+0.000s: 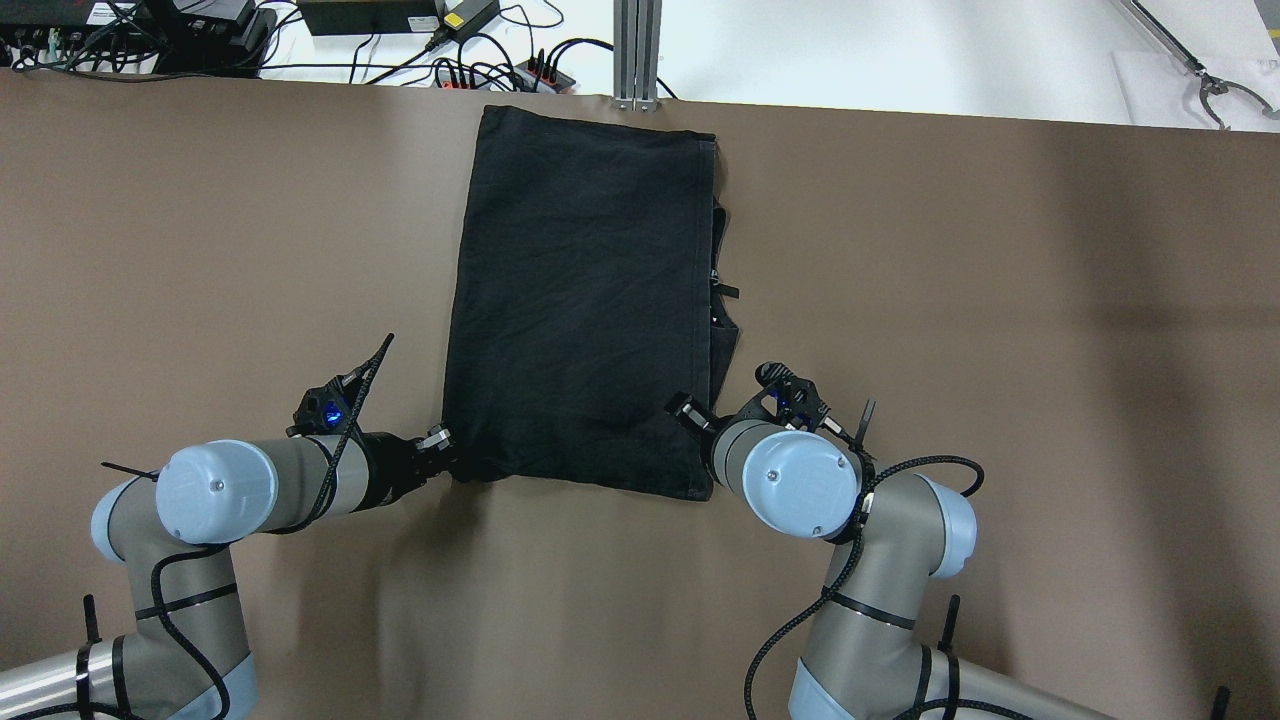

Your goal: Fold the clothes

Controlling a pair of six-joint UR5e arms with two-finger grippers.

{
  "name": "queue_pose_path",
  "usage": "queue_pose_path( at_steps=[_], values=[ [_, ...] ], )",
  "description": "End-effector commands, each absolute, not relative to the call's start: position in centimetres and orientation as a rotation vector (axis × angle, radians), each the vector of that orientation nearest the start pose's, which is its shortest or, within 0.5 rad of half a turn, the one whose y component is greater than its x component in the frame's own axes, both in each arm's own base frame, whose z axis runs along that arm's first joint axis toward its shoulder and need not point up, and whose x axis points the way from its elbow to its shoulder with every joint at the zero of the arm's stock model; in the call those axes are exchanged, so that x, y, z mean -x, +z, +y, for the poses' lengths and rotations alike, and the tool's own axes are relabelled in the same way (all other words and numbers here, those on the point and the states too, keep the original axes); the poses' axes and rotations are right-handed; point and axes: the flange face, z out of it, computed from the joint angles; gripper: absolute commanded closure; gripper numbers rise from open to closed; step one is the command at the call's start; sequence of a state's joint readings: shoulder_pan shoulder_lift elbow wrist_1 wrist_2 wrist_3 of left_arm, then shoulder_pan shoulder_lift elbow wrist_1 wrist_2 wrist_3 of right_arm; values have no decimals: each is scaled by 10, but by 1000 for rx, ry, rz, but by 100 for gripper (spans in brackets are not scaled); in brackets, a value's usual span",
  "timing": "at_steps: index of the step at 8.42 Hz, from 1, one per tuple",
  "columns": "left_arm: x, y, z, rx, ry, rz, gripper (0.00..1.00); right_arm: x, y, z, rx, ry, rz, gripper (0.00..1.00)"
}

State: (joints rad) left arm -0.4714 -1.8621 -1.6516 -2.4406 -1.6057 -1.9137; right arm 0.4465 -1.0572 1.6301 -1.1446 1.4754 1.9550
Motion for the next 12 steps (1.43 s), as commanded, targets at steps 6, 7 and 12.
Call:
queue_pose_path(
  at_steps=[6,7,12],
  values=[
    [-487,369,-394,-51,-684,1263,100,563,297,-418,-162,864,-1011,32],
    [-487,369,-394,-51,-684,1263,100,562,296,-420,-165,868,-1013,32],
    [-487,369,-394,-51,-684,1263,100,573,293,-457,-247,916,-976,22]
  ],
)
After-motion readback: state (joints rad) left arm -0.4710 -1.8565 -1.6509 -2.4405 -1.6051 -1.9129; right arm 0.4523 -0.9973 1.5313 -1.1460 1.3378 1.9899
